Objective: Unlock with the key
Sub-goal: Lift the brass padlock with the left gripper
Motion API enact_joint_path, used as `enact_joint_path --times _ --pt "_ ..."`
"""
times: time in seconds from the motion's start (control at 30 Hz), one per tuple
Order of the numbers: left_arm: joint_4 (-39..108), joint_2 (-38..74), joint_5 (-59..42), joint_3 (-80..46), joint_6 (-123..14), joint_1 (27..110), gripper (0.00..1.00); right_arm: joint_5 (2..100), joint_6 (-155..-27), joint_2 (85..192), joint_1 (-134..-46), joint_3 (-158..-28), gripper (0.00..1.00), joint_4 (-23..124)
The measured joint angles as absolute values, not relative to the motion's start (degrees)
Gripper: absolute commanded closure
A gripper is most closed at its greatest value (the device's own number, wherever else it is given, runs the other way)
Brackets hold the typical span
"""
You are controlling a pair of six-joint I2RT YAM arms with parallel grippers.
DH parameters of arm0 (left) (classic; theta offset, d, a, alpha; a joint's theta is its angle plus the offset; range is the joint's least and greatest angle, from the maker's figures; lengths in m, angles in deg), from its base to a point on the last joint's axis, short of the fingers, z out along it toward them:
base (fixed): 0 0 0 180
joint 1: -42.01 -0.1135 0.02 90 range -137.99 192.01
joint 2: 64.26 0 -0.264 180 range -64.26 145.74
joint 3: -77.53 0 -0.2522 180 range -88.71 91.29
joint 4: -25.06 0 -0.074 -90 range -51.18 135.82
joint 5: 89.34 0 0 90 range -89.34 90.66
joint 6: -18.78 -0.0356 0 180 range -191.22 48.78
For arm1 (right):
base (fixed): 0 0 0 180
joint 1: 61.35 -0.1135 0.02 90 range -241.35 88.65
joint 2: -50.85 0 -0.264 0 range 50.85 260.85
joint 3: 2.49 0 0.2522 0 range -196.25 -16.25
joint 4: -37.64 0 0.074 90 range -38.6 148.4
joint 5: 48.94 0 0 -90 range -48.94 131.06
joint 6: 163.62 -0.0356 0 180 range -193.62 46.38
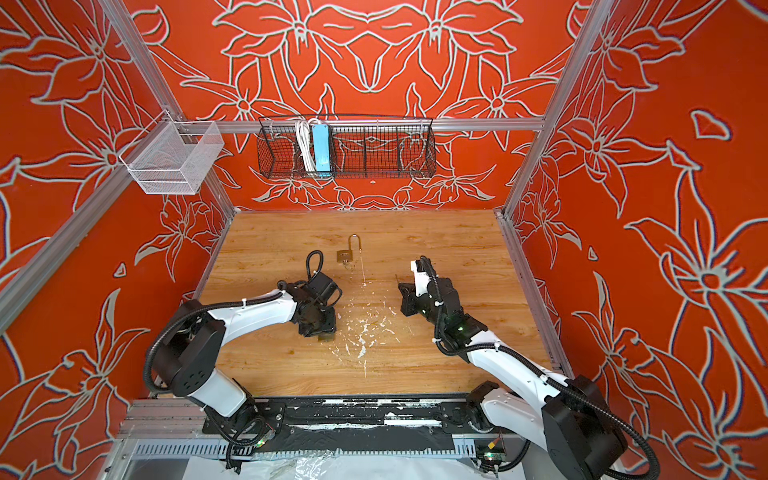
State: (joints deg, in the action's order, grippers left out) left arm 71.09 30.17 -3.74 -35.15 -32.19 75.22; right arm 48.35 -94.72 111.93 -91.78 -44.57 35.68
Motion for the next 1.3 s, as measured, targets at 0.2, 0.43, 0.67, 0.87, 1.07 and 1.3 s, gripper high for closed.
enact_joint_path --times 0.2,0.43,0.67,0.87,1.07,1.3 --pt "71.88 34.63 -2.85 -30.23 -32.21 76.57 0.56 48.35 -94.61 112.23 -91.8 -44.57 1.0 35.68" --pt "74.19 36.49 -2.85 -28.09 -32.23 76.64 0.51 48.37 -94.64 112.23 -91.67 -44.57 1.0 35.7" --pt "76.12 38.1 -1.6 -26.38 -32.19 77.42 0.44 48.35 -94.64 111.99 -91.39 -44.57 1.0 35.72" --pt "76.18 38.28 -0.27 -26.14 -32.04 78.52 0.41 48.39 -94.64 111.91 -91.32 -44.57 1.0 35.7" --pt "76.1 38.28 0.17 -26.4 -31.38 78.74 0.4 48.39 -94.64 111.78 -91.32 -44.57 1.0 35.7" --pt "76.23 38.98 0.65 -26.38 -30.68 78.78 0.44 48.41 -94.64 111.78 -91.32 -44.57 1.0 35.7"
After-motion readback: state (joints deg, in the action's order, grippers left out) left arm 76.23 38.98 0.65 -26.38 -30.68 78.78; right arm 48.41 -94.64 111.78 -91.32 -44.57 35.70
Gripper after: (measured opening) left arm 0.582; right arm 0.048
